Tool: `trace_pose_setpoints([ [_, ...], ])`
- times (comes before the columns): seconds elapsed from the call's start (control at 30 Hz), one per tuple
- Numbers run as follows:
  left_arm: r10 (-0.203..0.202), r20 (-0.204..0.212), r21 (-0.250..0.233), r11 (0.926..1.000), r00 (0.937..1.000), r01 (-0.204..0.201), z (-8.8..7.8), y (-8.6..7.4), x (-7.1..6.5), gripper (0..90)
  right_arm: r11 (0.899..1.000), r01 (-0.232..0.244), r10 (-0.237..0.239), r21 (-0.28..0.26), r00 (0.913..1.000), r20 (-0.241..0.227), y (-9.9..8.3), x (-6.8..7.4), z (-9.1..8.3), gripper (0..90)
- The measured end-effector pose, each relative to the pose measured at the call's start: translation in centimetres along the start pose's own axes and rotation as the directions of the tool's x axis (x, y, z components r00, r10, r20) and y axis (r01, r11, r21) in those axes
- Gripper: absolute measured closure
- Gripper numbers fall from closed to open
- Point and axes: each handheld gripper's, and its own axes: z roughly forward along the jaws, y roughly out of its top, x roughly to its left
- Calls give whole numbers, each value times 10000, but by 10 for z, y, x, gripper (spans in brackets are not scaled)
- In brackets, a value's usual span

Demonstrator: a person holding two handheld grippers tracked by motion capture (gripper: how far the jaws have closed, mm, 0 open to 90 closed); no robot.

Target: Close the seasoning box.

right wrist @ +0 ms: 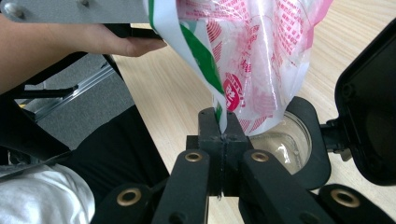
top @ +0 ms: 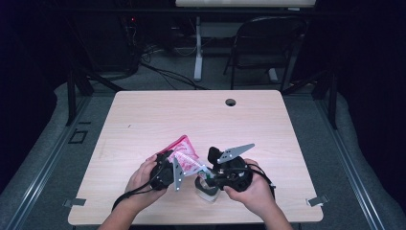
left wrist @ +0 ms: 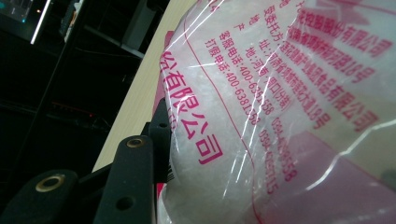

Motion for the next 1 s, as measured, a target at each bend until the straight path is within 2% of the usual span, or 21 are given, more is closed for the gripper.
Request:
trace_pose_setpoints([
  [0.53, 814, -518, 107, 9967, 9953, -809, -2, 5, -4, 598, 9990, -296, 295, 339, 9996, 35, -9, -7, 3, 900],
  [0.7, 925, -570, 98, 9957, 9941, -921, -2, 6, -4, 598, 9988, -291, 289, 388, 9996, 78, -10, -8, 2, 900],
  [0.83, 1186, -658, 161, 9929, 9908, -1178, -4, 9, -4, 598, 9987, -406, 404, 318, 9992, 80, -13, -10, 3, 900],
  [1.0, 1432, -497, 356, 9893, 9885, -1415, -6, 12, -1, 598, 9984, -472, 468, 326, 9988, 109, -14, -10, 2, 900],
])
